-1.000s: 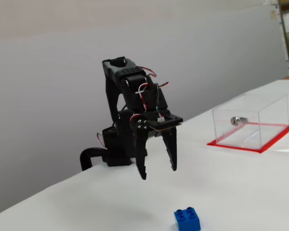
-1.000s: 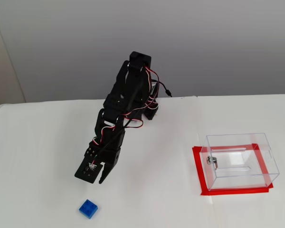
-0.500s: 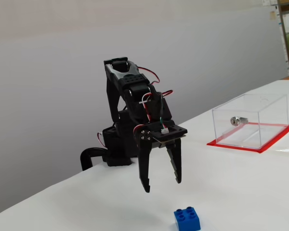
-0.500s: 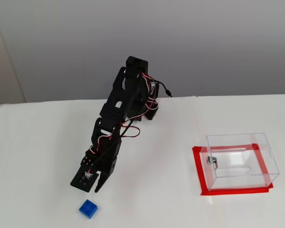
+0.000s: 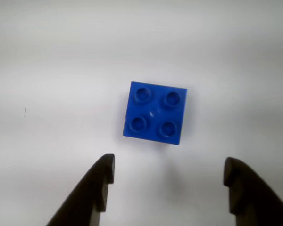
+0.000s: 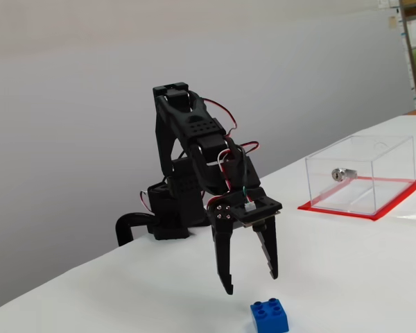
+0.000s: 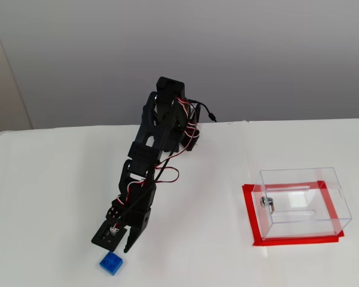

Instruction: Pick the blue lego brick and place it into the transparent box

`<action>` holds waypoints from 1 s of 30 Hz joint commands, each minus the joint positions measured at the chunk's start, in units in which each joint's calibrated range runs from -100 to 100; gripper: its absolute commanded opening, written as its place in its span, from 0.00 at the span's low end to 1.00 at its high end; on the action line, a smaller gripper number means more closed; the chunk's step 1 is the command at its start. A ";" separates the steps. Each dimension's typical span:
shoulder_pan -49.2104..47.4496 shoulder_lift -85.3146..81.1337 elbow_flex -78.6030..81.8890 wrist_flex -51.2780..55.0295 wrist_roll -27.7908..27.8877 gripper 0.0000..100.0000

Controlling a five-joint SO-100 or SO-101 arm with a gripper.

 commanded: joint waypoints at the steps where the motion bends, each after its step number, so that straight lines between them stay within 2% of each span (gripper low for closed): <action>1: -0.41 0.37 -5.79 -0.74 -0.27 0.26; 30: -1.15 12.85 -15.64 -0.13 -1.47 0.26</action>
